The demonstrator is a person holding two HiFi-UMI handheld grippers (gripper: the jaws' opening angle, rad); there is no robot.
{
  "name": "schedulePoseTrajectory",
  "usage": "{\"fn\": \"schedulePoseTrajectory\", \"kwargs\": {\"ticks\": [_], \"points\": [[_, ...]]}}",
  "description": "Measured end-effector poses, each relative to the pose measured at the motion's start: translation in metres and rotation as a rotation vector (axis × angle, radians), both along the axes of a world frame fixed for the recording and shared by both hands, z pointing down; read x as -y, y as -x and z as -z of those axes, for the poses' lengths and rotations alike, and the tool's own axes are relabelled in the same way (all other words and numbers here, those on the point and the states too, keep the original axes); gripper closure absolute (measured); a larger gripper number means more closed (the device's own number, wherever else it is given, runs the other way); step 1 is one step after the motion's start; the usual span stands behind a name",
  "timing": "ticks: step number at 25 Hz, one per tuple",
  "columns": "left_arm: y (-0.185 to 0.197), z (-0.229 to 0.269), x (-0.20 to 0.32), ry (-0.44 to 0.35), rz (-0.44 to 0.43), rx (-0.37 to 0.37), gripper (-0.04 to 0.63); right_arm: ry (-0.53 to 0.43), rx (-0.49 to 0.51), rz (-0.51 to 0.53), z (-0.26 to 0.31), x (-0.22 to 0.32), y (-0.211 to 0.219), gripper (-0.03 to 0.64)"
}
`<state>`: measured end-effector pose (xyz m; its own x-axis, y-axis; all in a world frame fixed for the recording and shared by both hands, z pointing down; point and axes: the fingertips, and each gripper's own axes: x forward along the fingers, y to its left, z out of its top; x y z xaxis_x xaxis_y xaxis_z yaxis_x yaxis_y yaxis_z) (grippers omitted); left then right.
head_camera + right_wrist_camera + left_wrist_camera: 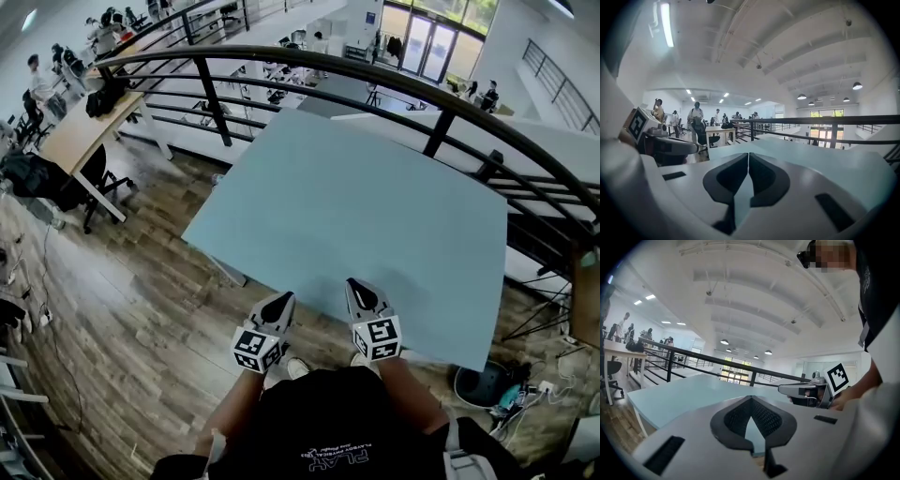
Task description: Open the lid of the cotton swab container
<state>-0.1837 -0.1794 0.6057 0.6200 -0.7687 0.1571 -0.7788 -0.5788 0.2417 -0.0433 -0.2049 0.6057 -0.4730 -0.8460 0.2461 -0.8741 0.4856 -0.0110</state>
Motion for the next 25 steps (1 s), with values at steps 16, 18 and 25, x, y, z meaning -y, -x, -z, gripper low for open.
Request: {"fn": "schedulePoseTrajectory", "kwargs": {"ticks": [16,18,25], "points": [[-0.039,0.006,0.021,-0.007,0.005,0.022,0.583,0.032,-0.03,0.016,-0.009,0.01,-0.034,0.595],[-0.046,0.007,0.02,0.009,0.014,0.012,0.583,0.042,-0.037,0.017,-0.015,0.008,-0.039,0.596],[-0.055,-0.01,0.019,0.028,0.019,0.003,0.583,0.065,-0.046,-0.007,-0.026,0.002,-0.054,0.595]]}}
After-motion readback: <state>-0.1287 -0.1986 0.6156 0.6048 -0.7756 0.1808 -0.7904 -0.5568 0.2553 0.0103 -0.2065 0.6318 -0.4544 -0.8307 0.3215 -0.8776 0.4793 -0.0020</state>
